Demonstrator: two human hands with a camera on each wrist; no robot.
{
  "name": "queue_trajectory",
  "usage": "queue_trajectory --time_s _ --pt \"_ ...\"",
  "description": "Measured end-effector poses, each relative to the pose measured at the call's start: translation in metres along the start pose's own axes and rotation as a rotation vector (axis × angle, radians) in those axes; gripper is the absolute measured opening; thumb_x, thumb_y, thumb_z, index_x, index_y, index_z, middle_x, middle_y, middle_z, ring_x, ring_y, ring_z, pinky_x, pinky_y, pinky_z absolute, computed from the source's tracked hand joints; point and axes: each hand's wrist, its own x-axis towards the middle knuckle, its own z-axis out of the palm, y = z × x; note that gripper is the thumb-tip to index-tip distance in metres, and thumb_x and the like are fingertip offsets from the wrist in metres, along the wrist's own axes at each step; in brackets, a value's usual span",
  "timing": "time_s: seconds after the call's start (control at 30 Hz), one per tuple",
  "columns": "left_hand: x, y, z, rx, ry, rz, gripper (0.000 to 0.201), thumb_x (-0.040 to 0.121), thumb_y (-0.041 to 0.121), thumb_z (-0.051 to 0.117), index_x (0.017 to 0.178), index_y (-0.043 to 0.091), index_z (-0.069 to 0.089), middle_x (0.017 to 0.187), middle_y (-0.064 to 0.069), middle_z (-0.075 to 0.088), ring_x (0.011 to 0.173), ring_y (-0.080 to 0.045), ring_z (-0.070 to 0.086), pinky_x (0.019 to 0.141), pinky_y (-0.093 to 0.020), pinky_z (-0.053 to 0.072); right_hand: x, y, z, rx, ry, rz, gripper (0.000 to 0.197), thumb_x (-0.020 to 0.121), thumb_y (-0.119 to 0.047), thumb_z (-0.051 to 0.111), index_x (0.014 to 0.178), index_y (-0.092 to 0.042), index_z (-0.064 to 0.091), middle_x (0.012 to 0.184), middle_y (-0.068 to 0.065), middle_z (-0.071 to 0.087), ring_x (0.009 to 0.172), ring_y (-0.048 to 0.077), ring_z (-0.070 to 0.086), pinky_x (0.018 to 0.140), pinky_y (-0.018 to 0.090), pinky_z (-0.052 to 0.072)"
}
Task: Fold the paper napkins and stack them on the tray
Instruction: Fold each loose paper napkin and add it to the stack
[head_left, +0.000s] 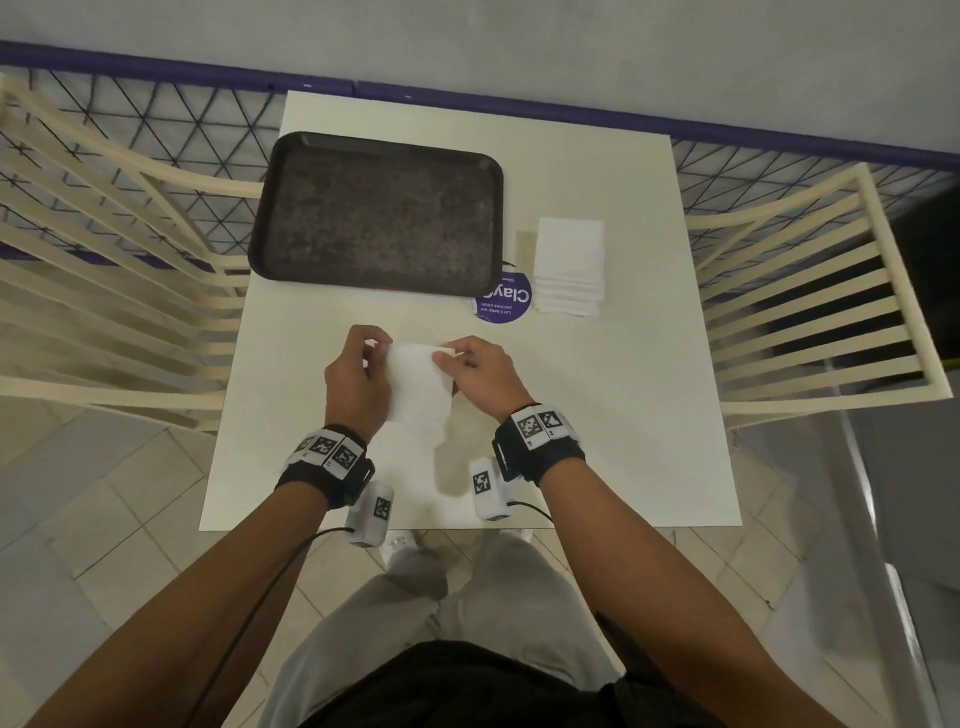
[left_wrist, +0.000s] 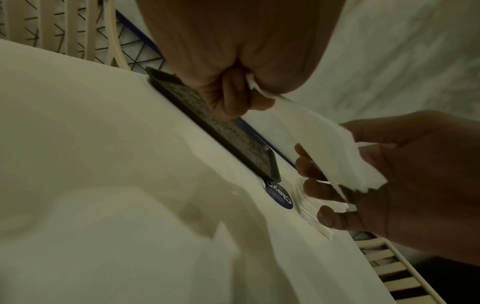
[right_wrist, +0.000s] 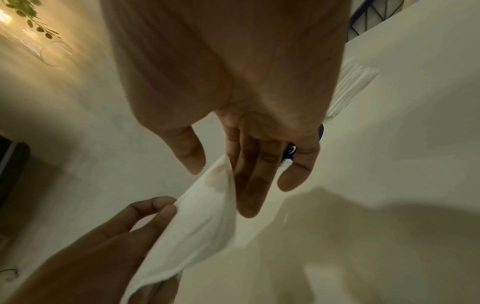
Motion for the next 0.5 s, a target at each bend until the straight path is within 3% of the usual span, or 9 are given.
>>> queue_trajectory --time_s 0.07,0.17,0.27,0.33,0.4,0.5 --pt "0.004 0.002 0.002 -0.001 -0.009 -0.003 0.012 0.105 0.017 0.049 0.106 0.023 0.06 0.088 -0.003 0.064 0.068 -0.013 0.056 0.063 -0.027 0.045 -0.002 0.001 -0.001 -0.05 0.027 -0.01 0.02 0.092 -0.029 0.067 0.1 -0.01 0.068 0.076 -0.004 0.071 0.075 0.007 0.066 0.081 0.028 0.05" --pt "0.011 0.007 0.008 -0.019 -0.018 0.021 0.012 0.104 0.016 0.05 0.106 0.021 0.061 0.09 0.002 0.065 0.071 -0.003 0.057 0.062 -0.015 0.043 -0.005 0.001 -0.005 -0.042 0.109 -0.024 0.017 0.092 -0.024 0.067 0.097 -0.007 0.068 0.082 0.001 0.072 0.085 0.021 0.068 0.089 0.036 0.053" --pt "0.022 0.017 0.018 -0.046 -0.032 0.038 0.012 0.103 0.015 0.052 0.107 0.018 0.062 0.099 0.009 0.067 0.08 0.004 0.06 0.067 -0.008 0.042 -0.003 -0.002 -0.02 -0.035 0.18 -0.049 0.015 0.093 -0.024 0.067 0.099 -0.01 0.067 0.084 0.0 0.067 0.087 0.021 0.063 0.084 0.03 0.049" --pt "0.032 0.029 0.029 -0.074 -0.048 0.016 0.012 0.103 0.018 0.054 0.111 0.017 0.063 0.101 0.008 0.067 0.083 -0.002 0.061 0.069 -0.006 0.043 0.004 -0.004 -0.036 -0.054 0.216 -0.082 0.012 0.094 -0.023 0.066 0.091 -0.012 0.062 0.08 0.001 0.062 0.078 0.018 0.057 0.076 0.028 0.044" --pt "0.043 0.043 0.043 -0.1 -0.067 -0.022 0.013 0.103 0.022 0.058 0.113 0.017 0.064 0.096 0.005 0.066 0.081 -0.011 0.063 0.068 -0.013 0.049 0.015 -0.005 -0.055 -0.061 0.247 -0.089 0.016 0.095 -0.023 0.065 0.086 -0.012 0.059 0.08 0.004 0.062 0.075 0.018 0.054 0.074 0.029 0.045" --pt "0.066 0.065 0.069 -0.147 -0.132 -0.084 0.011 0.101 0.027 0.061 0.109 0.02 0.062 0.089 0.003 0.065 0.072 -0.015 0.062 0.049 -0.025 0.052 0.04 -0.006 -0.09 -0.046 0.297 -0.082 0.015 0.094 -0.022 0.065 0.085 -0.011 0.06 0.078 0.002 0.059 0.074 0.017 0.053 0.077 0.032 0.047"
